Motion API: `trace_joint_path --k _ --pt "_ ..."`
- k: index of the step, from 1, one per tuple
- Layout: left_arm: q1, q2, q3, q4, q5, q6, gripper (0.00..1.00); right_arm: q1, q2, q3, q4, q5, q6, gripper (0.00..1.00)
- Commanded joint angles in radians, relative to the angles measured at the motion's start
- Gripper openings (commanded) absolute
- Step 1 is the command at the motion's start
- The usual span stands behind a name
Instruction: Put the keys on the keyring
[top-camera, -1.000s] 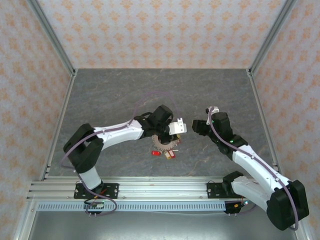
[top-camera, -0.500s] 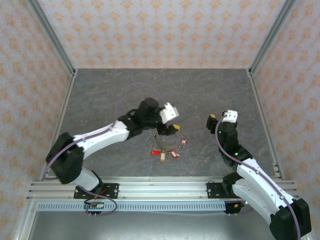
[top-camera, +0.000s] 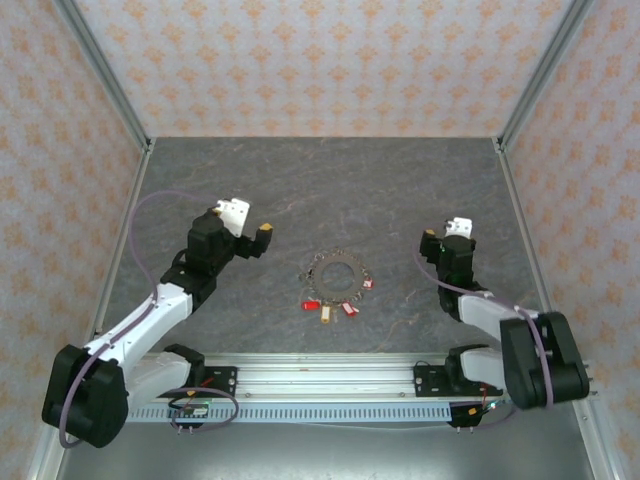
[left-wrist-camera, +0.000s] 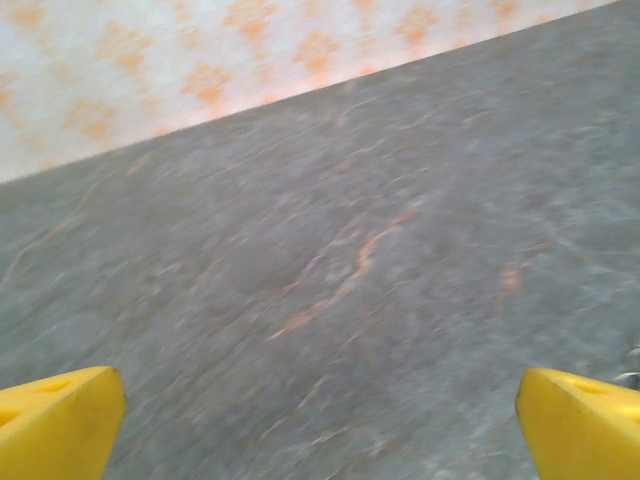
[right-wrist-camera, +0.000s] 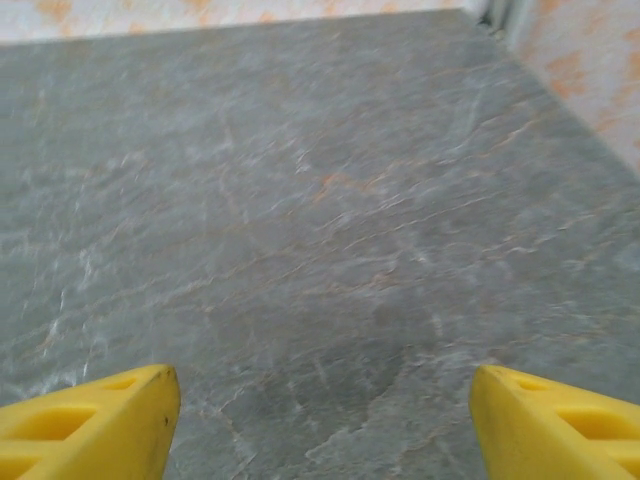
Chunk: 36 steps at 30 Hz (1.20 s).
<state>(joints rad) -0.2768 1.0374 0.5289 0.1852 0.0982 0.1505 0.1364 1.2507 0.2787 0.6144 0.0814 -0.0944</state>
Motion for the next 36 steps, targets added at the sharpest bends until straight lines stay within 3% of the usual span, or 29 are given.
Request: trace_joint_path --k 1,8,9,10,12,14,20,21,23,27,36 --pt "0.044 -0.011 -0.053 0.047 -0.104 -0.047 1.00 -0.006 0.066 0.039 0.157 -0.092 -0.079 0.76" --pt "0.120 0.021 -0.160 0.221 -0.119 -0.046 1.00 -0.086 0.283 -0.005 0.464 -0.127 -0.017 0.79" --pt "0.131 0.044 -0.173 0.269 -0.099 -0.035 1.00 -0.086 0.292 0.016 0.437 -0.135 -0.020 0.80" --pt "0.143 0.066 -0.186 0.318 -0.085 -0.029 1.00 -0.086 0.257 0.060 0.292 -0.123 -0.017 0.81" --pt "0.175 0.131 -0.208 0.430 -0.040 -0.027 1.00 -0.086 0.286 0.112 0.248 -0.027 0.021 0.99" --pt "0.198 0.209 -0.207 0.517 -0.002 -0.025 1.00 -0.085 0.272 0.114 0.209 0.037 0.045 0.99" --pt "0.258 0.461 -0.178 0.706 0.060 -0.068 1.00 -0.086 0.277 0.106 0.238 -0.035 0.016 0.99" --pt "0.273 0.439 -0.153 0.613 0.084 -0.073 1.00 -0.085 0.274 0.107 0.231 -0.039 0.015 0.99" --pt "0.277 0.455 -0.147 0.632 0.085 -0.081 1.00 -0.085 0.276 0.112 0.225 -0.043 0.015 0.99" --pt "0.267 0.462 -0.107 0.571 -0.088 -0.136 1.00 -0.086 0.276 0.112 0.219 -0.045 0.013 0.99" --pt "0.259 0.460 -0.104 0.558 -0.098 -0.134 1.00 -0.086 0.277 0.119 0.210 -0.041 0.019 0.99"
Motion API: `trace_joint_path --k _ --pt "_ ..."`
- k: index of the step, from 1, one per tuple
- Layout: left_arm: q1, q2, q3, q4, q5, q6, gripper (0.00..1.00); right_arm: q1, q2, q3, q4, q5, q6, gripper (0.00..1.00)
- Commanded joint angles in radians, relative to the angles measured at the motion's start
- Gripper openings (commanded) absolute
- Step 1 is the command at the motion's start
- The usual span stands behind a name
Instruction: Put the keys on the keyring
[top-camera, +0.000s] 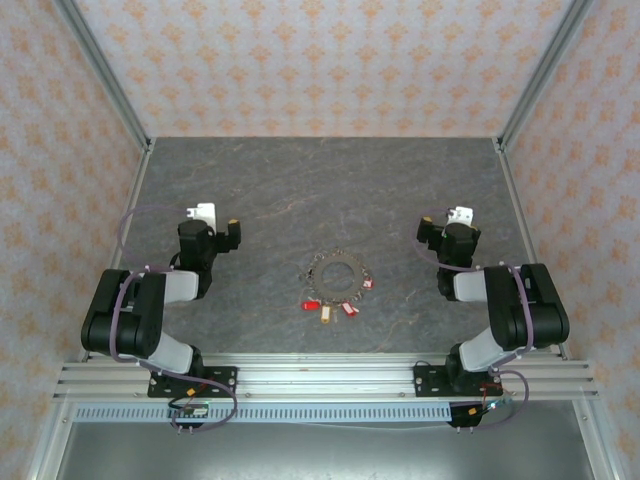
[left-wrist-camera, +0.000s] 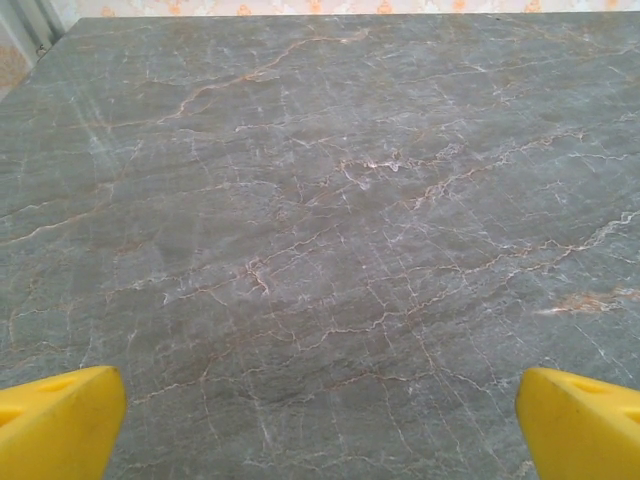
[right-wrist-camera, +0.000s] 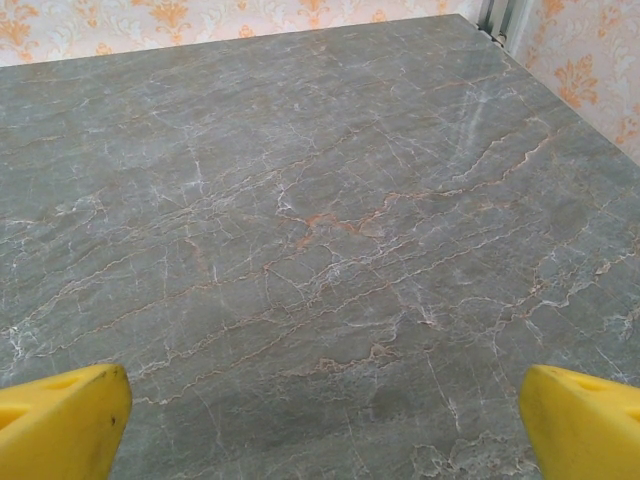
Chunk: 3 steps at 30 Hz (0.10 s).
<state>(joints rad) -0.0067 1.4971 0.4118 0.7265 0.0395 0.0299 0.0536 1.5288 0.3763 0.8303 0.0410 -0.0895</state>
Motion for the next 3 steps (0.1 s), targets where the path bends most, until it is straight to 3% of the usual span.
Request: trace_joint_path --k 1,3 --pt "-0.012 0.000 0.014 0.017 -0.041 -0.013 1.00 -0.004 -0.002 0.021 -0.004 0.000 0.013 0.99" --pt "-0.012 0.000 0.015 0.016 -0.040 -0.013 1.00 -0.004 -0.004 0.018 -0.001 0.002 0.013 0.99"
